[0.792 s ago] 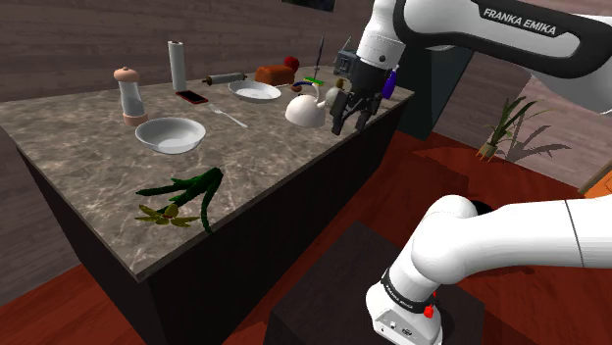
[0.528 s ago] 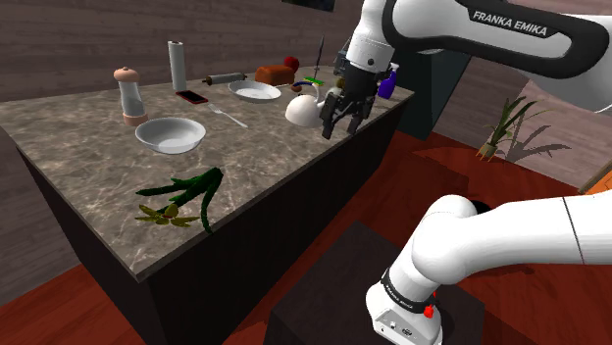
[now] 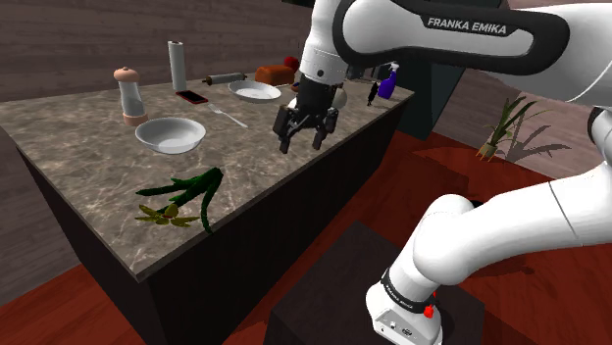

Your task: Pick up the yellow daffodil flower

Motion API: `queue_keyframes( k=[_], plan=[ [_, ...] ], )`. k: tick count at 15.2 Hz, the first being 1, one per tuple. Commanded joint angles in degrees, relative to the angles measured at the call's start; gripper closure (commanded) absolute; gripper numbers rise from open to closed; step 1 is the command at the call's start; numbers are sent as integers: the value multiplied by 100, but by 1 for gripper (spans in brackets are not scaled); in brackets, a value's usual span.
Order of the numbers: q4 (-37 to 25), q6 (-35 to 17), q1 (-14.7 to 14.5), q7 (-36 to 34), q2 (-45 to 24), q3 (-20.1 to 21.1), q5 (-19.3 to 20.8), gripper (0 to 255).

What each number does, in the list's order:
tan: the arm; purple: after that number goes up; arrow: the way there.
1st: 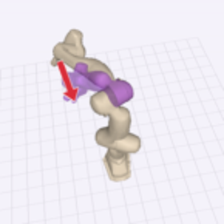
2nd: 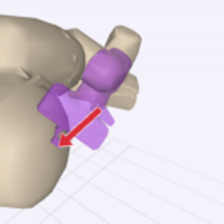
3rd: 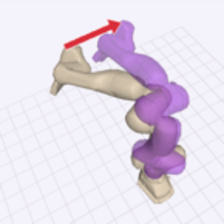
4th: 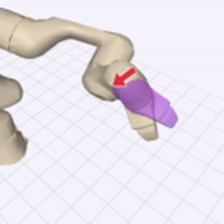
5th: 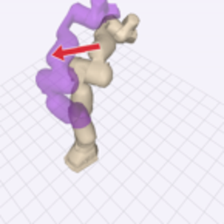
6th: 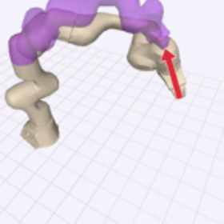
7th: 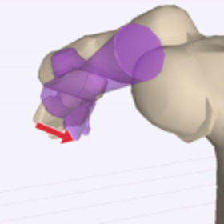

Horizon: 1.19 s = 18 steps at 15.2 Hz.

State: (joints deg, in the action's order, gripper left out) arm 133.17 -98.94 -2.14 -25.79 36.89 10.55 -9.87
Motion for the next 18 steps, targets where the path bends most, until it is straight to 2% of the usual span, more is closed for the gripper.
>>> queue_keyframes(
  k=[1, 6, 10, 14, 18],
  plan=[
    [-96, -211, -12, -292, -302, 203, -106, 0],
    [-524, -660, -38, -1073, -1149, 737, -258, 0],
    [-1001, -978, -39, -1724, -1922, 1136, -225, 0],
    [-1597, -1236, -57, -2415, -2777, 1488, -29, 0],
    [-2322, -1403, -152, -3139, -3709, 1751, 327, 0]
  ],
)
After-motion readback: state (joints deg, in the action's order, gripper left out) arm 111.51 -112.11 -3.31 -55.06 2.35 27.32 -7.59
